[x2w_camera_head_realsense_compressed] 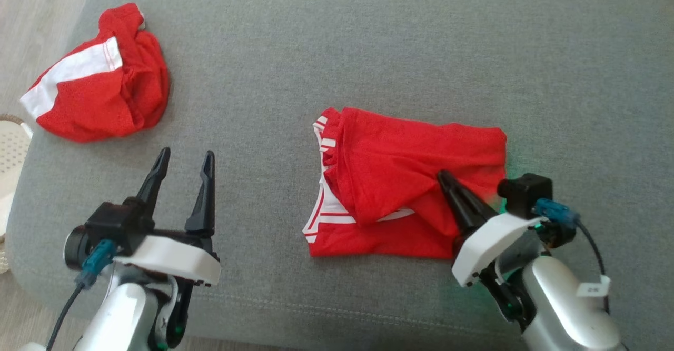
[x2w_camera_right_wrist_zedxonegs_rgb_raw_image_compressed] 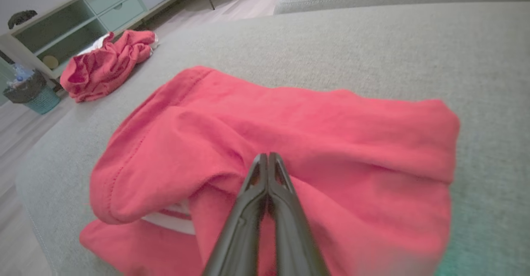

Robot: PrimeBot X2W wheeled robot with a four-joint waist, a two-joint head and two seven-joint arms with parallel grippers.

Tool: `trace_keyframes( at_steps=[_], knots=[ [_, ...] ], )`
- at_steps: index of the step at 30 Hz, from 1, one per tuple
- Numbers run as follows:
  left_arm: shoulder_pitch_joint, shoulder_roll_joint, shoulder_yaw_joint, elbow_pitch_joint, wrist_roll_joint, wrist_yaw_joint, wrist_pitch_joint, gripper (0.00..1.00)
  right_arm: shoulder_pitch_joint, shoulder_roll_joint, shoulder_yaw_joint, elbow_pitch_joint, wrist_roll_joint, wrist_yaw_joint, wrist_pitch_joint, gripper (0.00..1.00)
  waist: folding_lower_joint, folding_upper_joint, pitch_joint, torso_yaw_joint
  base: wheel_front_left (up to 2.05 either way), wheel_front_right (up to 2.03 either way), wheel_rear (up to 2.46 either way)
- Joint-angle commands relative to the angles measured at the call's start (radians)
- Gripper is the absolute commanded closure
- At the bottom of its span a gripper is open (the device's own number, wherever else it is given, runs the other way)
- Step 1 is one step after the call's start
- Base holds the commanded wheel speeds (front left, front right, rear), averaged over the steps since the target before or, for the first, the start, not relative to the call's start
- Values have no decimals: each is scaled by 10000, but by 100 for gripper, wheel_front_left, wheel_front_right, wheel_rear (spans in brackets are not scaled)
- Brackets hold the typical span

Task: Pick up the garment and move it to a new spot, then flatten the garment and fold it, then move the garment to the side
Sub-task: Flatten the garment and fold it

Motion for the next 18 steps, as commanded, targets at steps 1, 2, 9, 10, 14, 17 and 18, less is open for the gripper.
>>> trace_keyframes(
  at_steps=[1, 2, 9, 10, 14, 17, 18],
  knots=[
    [-489, 157, 396, -238, -20, 0, -114, 0, -430, -55, 392, -13, 153, -7, -137, 100, 0, 0, 48, 28, 0, 0, 0],
    [-498, 148, 401, -224, -17, 0, -123, 0, -511, -77, 527, 147, 226, -7, -182, 100, 0, 0, 66, 36, 0, 0, 0],
    [-521, 91, 441, -135, -19, -19, -167, 0, -797, -162, 1792, 642, 939, -7, -130, 100, 0, 0, 90, 15, 0, 0, 0],
    [-520, 84, 442, -128, -17, -25, -172, 0, -796, -180, 1943, 647, 1048, -7, -85, 100, 0, 0, 84, 11, 0, 0, 0],
    [-511, 59, 452, -106, -14, -44, -186, 0, -657, -271, 2290, 512, 1376, -7, 83, 100, 0, 0, 58, -7, 0, 0, 0],
    [-489, 56, 471, -103, -16, -41, -191, 0, -533, -319, 2411, 338, 1484, -7, 166, 100, 0, 0, 55, -35, 0, 0, 0],
    [-474, 55, 480, -99, -16, -37, -193, 0, -473, -355, 2476, 254, 1521, -7, 234, 100, 0, 0, 53, -53, 0, 0, 0]
  ],
)
